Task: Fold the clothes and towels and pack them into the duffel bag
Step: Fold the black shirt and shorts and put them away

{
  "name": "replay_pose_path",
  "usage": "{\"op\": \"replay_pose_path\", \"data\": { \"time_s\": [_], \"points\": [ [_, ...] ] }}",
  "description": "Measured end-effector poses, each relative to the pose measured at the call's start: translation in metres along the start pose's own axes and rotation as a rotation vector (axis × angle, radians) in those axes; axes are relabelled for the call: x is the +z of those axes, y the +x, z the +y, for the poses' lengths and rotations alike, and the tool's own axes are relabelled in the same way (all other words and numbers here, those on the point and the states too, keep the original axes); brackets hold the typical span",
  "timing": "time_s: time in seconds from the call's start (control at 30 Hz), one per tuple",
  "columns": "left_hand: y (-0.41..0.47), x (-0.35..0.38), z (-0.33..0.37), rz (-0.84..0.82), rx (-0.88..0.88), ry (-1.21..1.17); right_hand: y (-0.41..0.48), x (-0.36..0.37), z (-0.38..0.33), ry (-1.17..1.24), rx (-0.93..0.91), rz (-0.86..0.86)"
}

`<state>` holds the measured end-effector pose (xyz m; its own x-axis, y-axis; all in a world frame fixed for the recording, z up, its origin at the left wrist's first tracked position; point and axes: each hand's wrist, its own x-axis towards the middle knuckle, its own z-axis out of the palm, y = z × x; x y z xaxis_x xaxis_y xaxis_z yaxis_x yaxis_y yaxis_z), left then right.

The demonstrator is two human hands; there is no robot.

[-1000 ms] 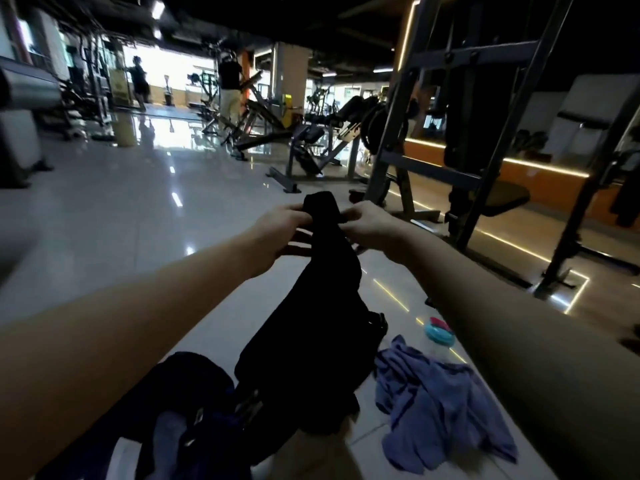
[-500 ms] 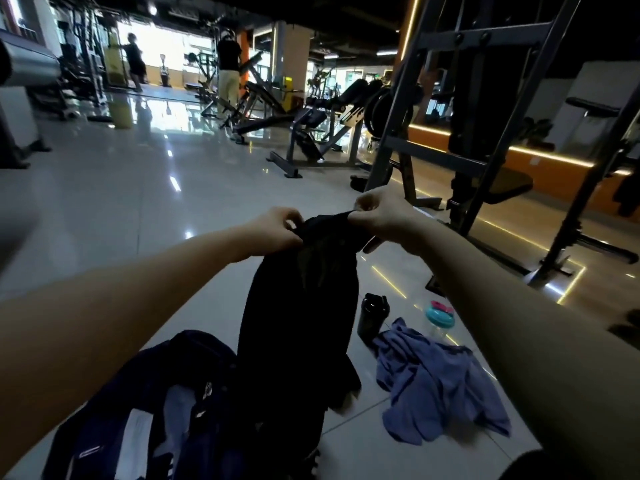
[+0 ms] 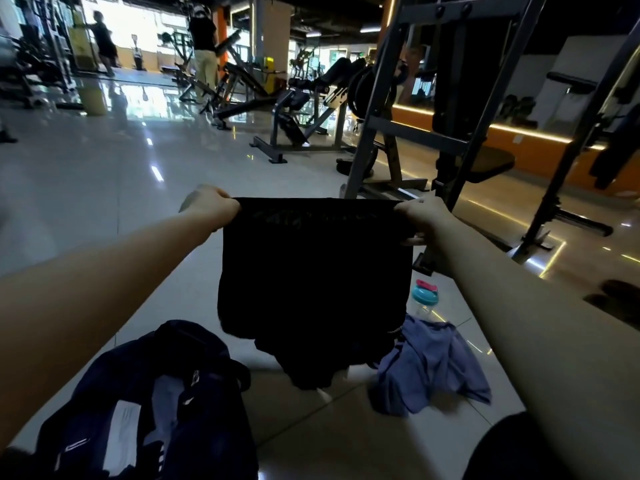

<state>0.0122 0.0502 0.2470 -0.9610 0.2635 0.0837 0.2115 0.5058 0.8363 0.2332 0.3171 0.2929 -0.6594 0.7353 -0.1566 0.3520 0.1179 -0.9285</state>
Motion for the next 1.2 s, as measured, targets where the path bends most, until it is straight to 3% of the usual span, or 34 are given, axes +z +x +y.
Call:
{"op": "replay_pose_path", "data": {
  "time_s": [0.07,0.13,0.23,0.3,0.37,0.43,0.5,0.6,0.7,0.83,0.97,1.07,1.2],
  "points": [
    [-0.005,0.003,0.006,0.019,-0.022,-0.036,0.008,0.001,0.001,0.054,0.022,0.038],
    [-0.012,0.006,0.017,-0.068,-0.079,-0.223,0.014,0.004,0.002,0.047,0.019,0.047],
    [-0.021,0.013,0.035,-0.24,-0.136,-0.412,0.016,0.012,0.009,-0.348,-0.057,0.052],
    [-0.027,0.019,0.049,-0.302,-0.128,-0.434,0.01,0.024,0.015,-0.654,-0.093,-0.067],
    [-0.033,0.029,0.061,-0.311,-0.116,-0.425,-0.001,0.041,0.017,-0.745,-0.163,-0.285],
    [-0.039,0.04,0.069,-0.297,-0.088,-0.38,-0.022,0.063,0.011,-0.619,-0.261,-0.467],
    [-0.043,0.051,0.076,-0.273,-0.051,-0.321,-0.038,0.085,0.002,-0.476,-0.348,-0.527],
    [-0.044,0.055,0.081,-0.281,-0.02,-0.263,-0.045,0.113,-0.006,-0.316,-0.372,-0.441],
    [-0.04,0.048,0.078,-0.362,0.038,-0.215,-0.037,0.117,0.002,-0.235,-0.268,-0.317],
    [-0.03,0.033,0.062,-0.363,0.184,0.017,-0.025,0.094,0.007,-0.204,-0.184,-0.19],
    [-0.018,0.017,0.039,-0.364,0.214,0.129,-0.013,0.048,0.01,-0.204,-0.158,-0.081],
    [-0.01,0.006,0.026,-0.305,0.214,0.175,-0.011,0.022,0.008,-0.155,-0.108,-0.001],
    [0.005,-0.003,0.007,-0.098,0.245,0.388,-0.009,0.002,0.002,-0.036,-0.053,0.037]
  ]
}}
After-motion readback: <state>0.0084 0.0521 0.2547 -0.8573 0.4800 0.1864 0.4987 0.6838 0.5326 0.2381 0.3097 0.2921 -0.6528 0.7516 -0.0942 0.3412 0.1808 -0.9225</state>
